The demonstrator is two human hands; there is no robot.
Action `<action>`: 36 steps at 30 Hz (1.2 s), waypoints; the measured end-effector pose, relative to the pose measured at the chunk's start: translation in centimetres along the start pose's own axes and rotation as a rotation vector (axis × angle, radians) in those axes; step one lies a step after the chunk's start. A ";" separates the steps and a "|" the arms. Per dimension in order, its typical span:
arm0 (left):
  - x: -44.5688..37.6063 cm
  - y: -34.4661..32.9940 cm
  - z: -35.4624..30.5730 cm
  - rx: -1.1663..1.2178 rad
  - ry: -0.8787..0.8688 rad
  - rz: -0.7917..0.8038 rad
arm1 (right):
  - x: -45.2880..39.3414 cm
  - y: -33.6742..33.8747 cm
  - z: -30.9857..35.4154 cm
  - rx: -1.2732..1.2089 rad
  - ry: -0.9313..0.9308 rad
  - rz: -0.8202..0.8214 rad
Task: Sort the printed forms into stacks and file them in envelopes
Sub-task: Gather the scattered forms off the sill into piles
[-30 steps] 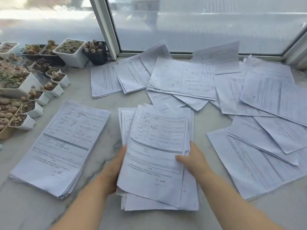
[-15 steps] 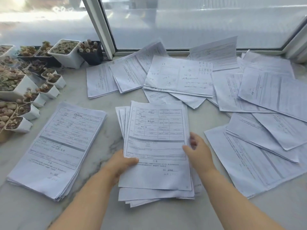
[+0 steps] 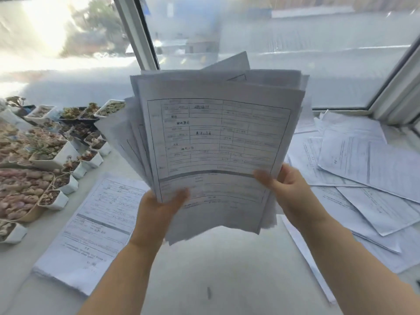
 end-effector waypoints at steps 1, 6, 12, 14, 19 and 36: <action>-0.3 0.3 -0.6 0.009 -0.017 -0.032 | -0.1 -0.2 0.7 -0.001 0.024 0.032; -0.8 -1.3 0.5 0.104 0.003 -0.120 | -0.4 0.0 -2.4 0.175 -0.001 -0.080; -1.5 -2.9 0.6 0.194 -0.017 -0.291 | -1.8 -0.7 -3.2 0.383 0.036 -0.267; -1.8 -1.7 0.2 0.217 -0.132 -0.279 | -1.8 -0.3 -1.9 0.365 0.085 -0.194; -2.3 -1.7 0.6 0.121 -0.158 -0.183 | -1.2 1.1 -4.0 0.235 -0.002 -0.111; -2.6 -2.2 3.7 -0.059 -0.113 -0.175 | -3.4 1.9 -5.3 0.267 -0.092 -0.047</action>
Point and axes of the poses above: each hand's wrist, its own x-axis away from the middle knuckle, its own y-axis out of the back of the hand, z = x × y, the point moved 3 cm from there along -x, towards the middle knuckle, and after that the axes turned 13 degrees about -x, right-handed, at the moved point
